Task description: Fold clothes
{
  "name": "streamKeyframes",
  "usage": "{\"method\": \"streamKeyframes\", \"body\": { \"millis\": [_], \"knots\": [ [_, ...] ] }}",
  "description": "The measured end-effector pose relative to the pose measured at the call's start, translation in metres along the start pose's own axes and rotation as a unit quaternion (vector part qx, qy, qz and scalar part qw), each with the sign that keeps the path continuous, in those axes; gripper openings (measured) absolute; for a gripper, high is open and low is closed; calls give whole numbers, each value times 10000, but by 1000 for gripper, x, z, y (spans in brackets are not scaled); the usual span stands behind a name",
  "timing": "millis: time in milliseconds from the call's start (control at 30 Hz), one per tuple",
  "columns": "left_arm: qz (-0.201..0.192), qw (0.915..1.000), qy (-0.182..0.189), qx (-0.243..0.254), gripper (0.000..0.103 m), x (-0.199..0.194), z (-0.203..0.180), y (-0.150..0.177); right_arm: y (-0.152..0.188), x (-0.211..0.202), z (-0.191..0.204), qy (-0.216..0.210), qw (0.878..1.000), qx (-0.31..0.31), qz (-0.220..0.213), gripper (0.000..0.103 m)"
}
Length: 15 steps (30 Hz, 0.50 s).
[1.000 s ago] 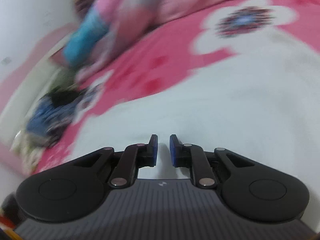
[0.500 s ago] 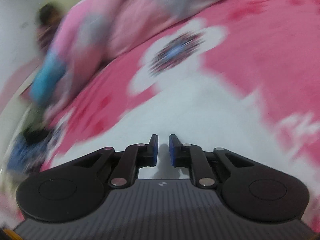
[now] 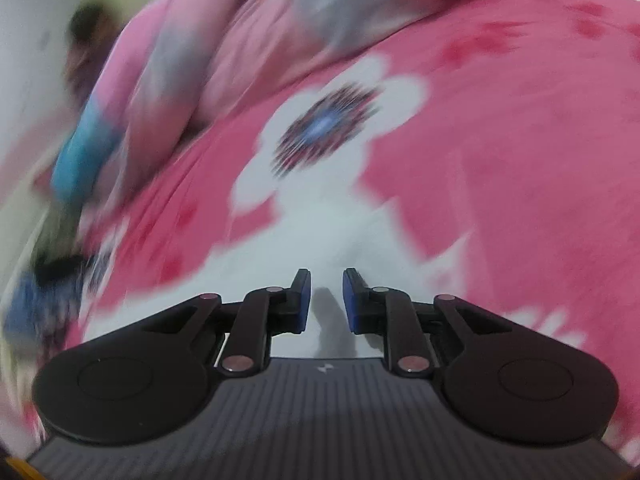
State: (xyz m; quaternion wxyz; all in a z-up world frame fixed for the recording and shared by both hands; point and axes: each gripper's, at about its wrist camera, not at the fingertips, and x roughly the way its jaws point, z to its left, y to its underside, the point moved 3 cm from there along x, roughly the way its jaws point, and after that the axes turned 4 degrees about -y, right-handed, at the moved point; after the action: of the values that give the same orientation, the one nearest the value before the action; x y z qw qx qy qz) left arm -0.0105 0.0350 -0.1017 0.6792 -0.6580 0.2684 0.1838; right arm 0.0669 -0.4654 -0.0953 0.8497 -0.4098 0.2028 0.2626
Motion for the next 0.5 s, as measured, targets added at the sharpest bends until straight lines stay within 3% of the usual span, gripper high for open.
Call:
{"method": "streamKeyframes", "body": {
  "millis": [100, 200, 267, 333, 433, 500],
  "knots": [
    [10, 10000, 5, 4, 103, 0, 0, 0, -1, -4, -1, -10, 10000, -61, -49, 20],
    [18, 10000, 17, 14, 103, 1, 0, -1, 21, -2, 11, -543, 9974, -192, 424, 20],
    [18, 10000, 27, 25, 103, 1, 0, -1, 28, 3, 5, -532, 9965, -231, 603, 20],
    [22, 10000, 31, 32, 103, 2, 0, -1, 22, -1, -13, -270, 9989, -97, 379, 8],
    [33, 10000, 24, 25, 103, 2, 1, -1, 8, -27, -39, 220, 9986, 402, -252, 14],
    [32, 10000, 11, 21, 103, 2, 0, -1, 8, -43, -32, 296, 9986, 180, -392, 14]
  ]
}}
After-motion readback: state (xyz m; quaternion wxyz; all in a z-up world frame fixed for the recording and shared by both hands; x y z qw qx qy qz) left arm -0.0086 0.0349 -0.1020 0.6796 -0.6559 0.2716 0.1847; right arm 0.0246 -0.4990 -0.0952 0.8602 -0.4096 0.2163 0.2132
